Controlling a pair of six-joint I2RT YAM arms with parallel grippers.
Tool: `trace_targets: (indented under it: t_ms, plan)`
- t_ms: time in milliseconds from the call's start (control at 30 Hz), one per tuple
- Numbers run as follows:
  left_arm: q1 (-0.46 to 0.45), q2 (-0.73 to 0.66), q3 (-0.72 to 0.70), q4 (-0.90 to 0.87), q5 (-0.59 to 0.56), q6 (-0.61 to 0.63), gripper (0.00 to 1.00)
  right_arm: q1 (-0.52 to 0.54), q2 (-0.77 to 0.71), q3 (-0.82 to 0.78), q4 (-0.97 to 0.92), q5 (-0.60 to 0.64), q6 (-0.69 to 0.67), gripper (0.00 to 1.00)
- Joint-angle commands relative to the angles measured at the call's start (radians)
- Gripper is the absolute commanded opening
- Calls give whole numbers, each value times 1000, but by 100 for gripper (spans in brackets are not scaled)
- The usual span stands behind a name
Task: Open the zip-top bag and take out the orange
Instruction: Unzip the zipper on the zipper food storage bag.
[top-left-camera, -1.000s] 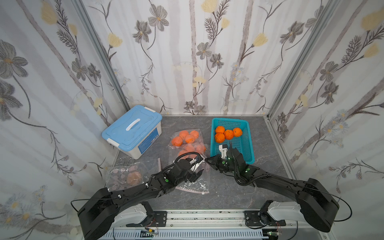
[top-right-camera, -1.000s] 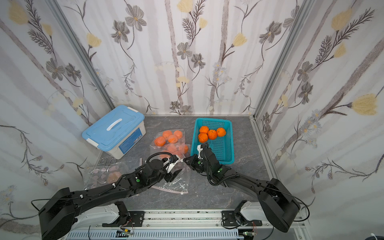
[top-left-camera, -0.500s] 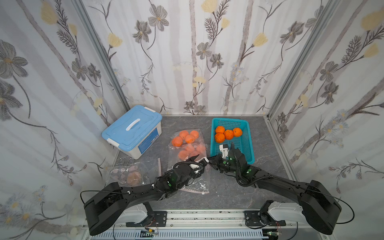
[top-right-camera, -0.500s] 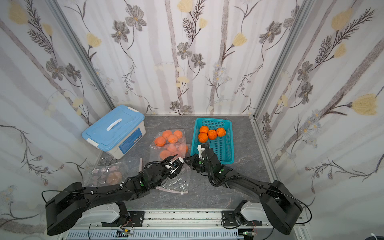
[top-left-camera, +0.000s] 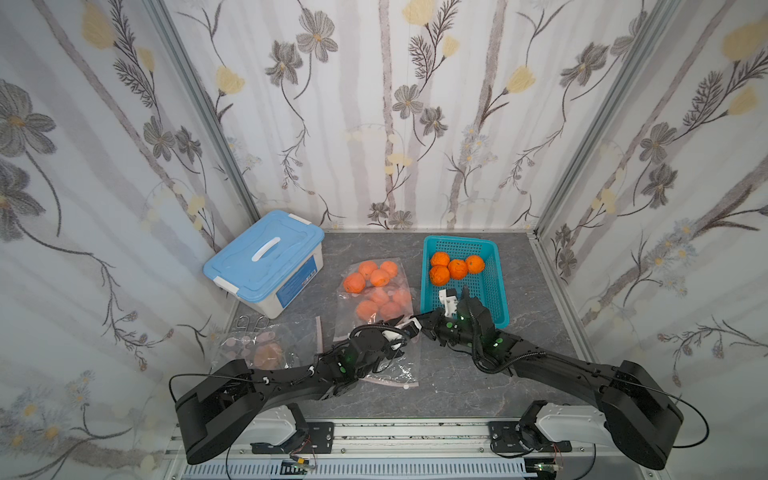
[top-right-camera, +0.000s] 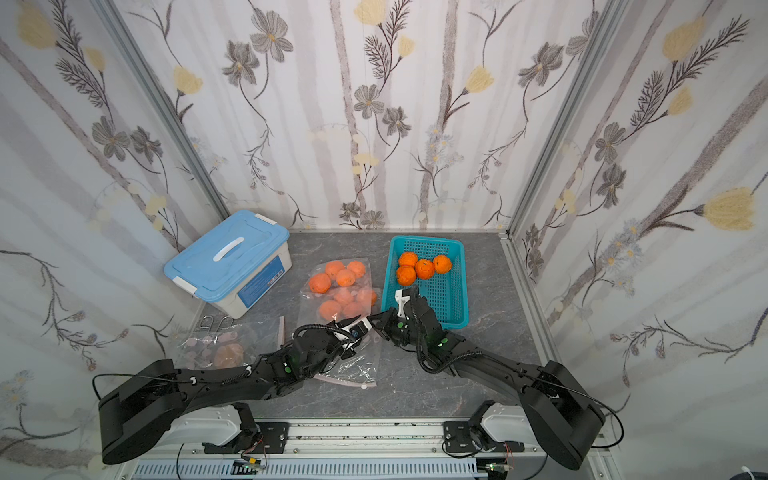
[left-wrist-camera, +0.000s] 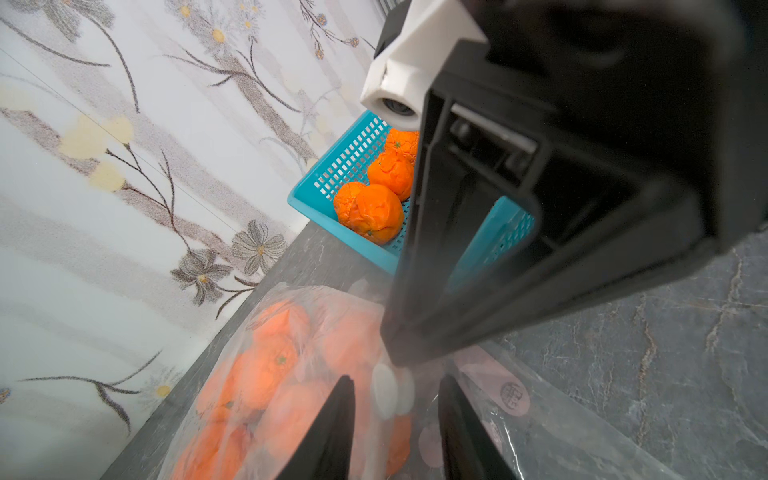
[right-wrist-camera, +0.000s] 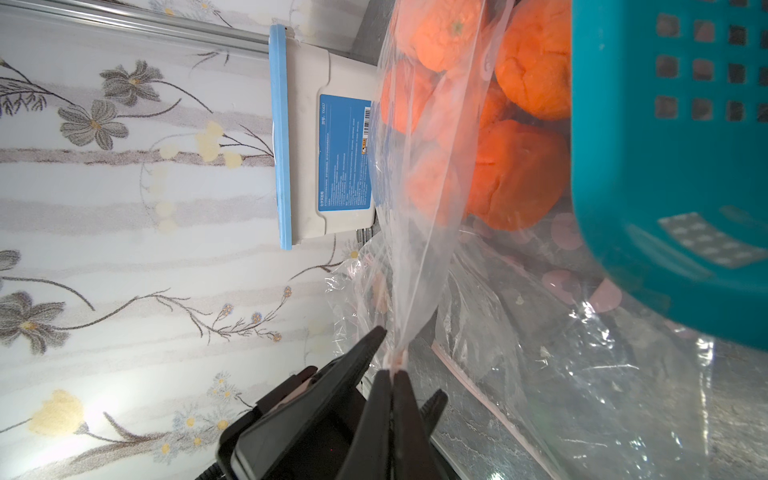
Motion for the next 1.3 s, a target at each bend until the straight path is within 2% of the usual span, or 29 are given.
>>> trace_targets:
  t_ms: [0, 300, 500, 567, 867, 1067, 1267]
  plan:
    - [-3, 10, 8, 35, 17, 20, 33, 0, 6, 4, 57, -19, 13, 0]
    - [-19, 7, 2, 46, -17, 20, 22, 0, 0, 1, 53, -14, 9, 0]
    - [-22, -70, 21, -80, -25, -22, 7, 1, -8, 1, 58, -15, 9, 0]
    - [-24, -99, 19, -116, -37, -42, 3, -39, -17, 2, 57, -19, 9, 0]
    - [-31, -300, 9, -374, -108, -120, 2, -165, -93, 21, 5, -68, -29, 0]
    - [-32, -457, 15, -555, -163, -255, 2, -274, -146, 31, -45, -103, -69, 0]
    - [-48, -524, 46, -689, -222, -333, 2, -341, -180, 33, -76, -128, -92, 0]
